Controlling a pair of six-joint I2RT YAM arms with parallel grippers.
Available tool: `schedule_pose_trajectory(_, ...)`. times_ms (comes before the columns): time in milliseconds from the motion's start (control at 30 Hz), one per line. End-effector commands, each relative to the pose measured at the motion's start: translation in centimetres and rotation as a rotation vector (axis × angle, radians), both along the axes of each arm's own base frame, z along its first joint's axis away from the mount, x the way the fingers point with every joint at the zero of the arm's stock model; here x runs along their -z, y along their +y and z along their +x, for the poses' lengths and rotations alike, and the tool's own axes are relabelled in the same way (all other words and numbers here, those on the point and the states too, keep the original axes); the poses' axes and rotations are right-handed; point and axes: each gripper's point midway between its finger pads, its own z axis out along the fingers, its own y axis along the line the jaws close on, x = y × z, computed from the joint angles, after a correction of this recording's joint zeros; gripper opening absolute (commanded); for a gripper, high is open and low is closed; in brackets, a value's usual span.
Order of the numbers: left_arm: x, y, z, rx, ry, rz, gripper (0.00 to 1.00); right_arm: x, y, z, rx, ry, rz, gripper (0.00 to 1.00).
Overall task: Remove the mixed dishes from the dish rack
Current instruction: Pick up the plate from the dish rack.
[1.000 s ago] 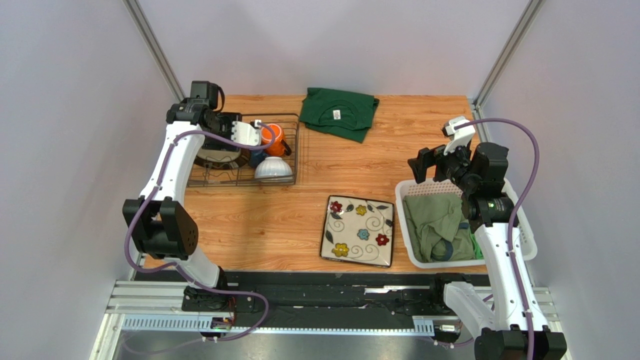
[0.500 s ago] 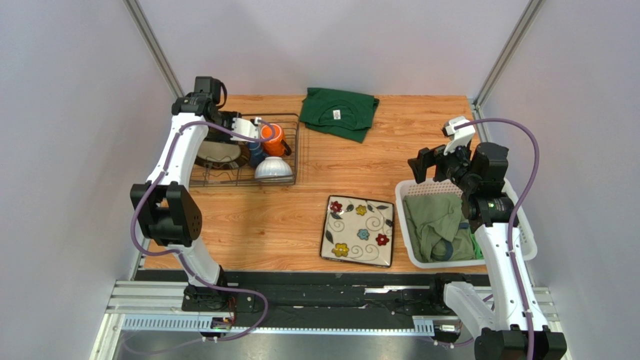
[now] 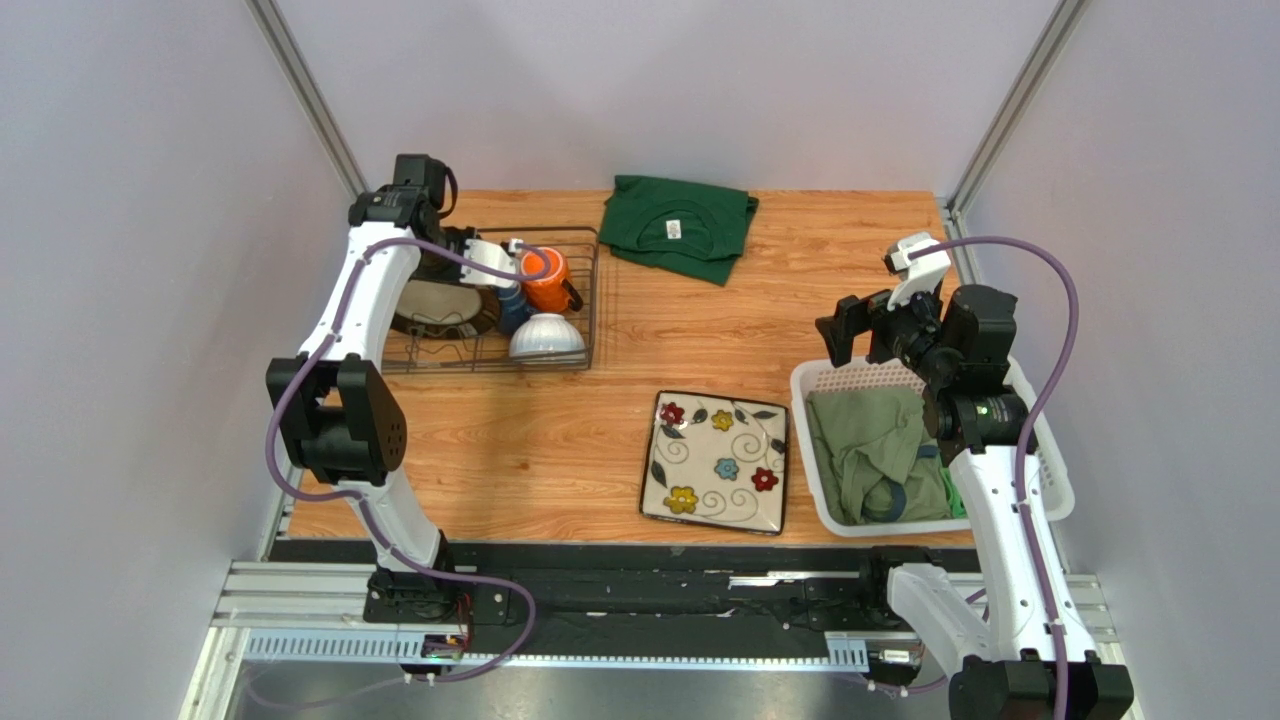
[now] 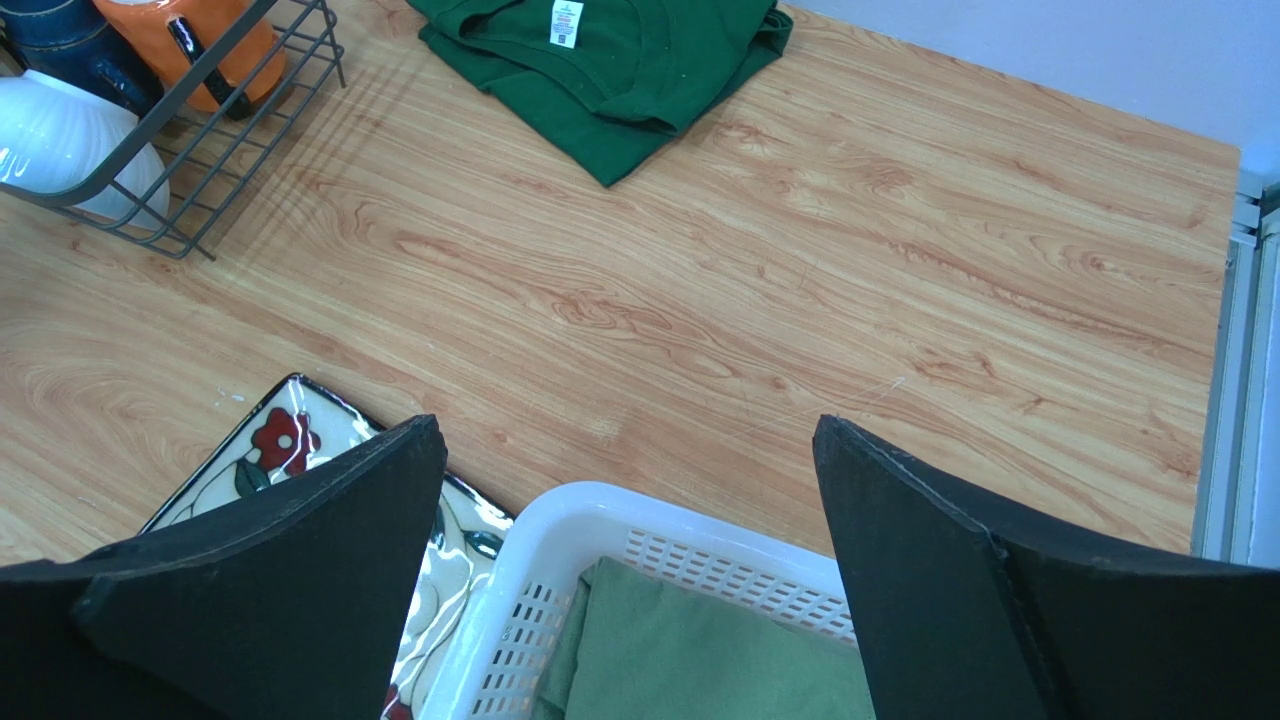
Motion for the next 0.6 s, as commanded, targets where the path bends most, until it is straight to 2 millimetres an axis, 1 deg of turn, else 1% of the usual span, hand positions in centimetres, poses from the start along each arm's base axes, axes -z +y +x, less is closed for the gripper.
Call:
schedule_pose_trajectory(0,0.5,0.7,-0.5,-0.003,0.026,0.027,0.38,-1.7,0.3,0.0,-0.014,-0.048,0.001,0.99)
schedule_pose_trajectory(233,1.4,1.0,-0.7,-0.016,0.042,0.038,0.32,-1.6,0.3,-0.1,-0.014,-0.046,0.001,0.99)
schedule_pose_trajectory(367,1.1,0.9,-0.5,-0.016,0.032,0.034,0.22,-1.6,0.2,-0.1,-0.012,-0.045,0.002,0.99)
schedule_pose_trajectory(400,1.1,0.9,-0.5,-0.020,0.030,0.032,0.18,-1.6,0.2,-0.1,-0.012,-0.045,0.002,0.99)
schedule_pose_trajectory(567,0.3,1.0,-0.6,-0.021,0.025,0.037,0.09,-1.6,0.3,0.0,-0.013,-0.044,0.003,0.99)
